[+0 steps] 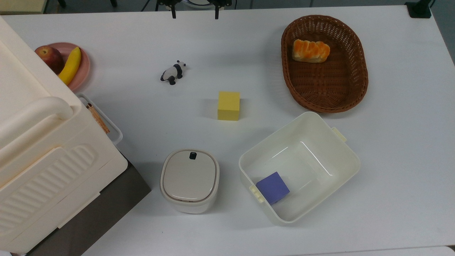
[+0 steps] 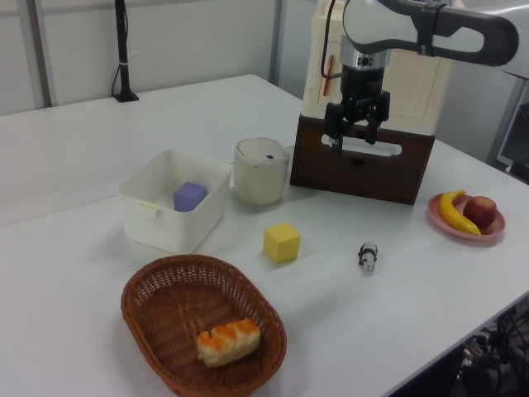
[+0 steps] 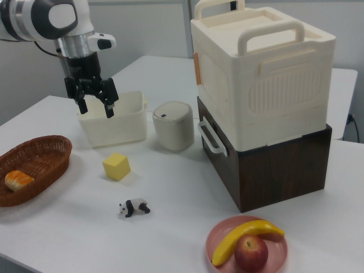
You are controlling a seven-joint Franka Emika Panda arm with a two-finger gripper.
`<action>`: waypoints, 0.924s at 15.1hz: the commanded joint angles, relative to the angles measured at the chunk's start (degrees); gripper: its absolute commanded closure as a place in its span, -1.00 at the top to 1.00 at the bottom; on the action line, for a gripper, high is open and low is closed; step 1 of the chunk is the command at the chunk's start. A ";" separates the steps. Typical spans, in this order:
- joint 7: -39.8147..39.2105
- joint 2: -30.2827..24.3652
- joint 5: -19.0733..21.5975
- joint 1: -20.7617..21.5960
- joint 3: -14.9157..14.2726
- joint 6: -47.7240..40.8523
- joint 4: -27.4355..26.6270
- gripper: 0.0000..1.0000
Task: Slide open the drawer
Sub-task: 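Move the gripper down toward the drawer handle of the wooden unit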
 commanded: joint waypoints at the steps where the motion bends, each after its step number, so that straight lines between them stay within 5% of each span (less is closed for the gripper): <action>1: 0.04 -0.43 -0.75 0.79 -0.18 0.61 -0.53 1.00; 9: -0.40 -0.34 -0.84 0.79 -0.01 2.37 -0.79 1.00; 14: -14.25 3.34 -4.17 0.35 2.18 3.69 -0.97 1.00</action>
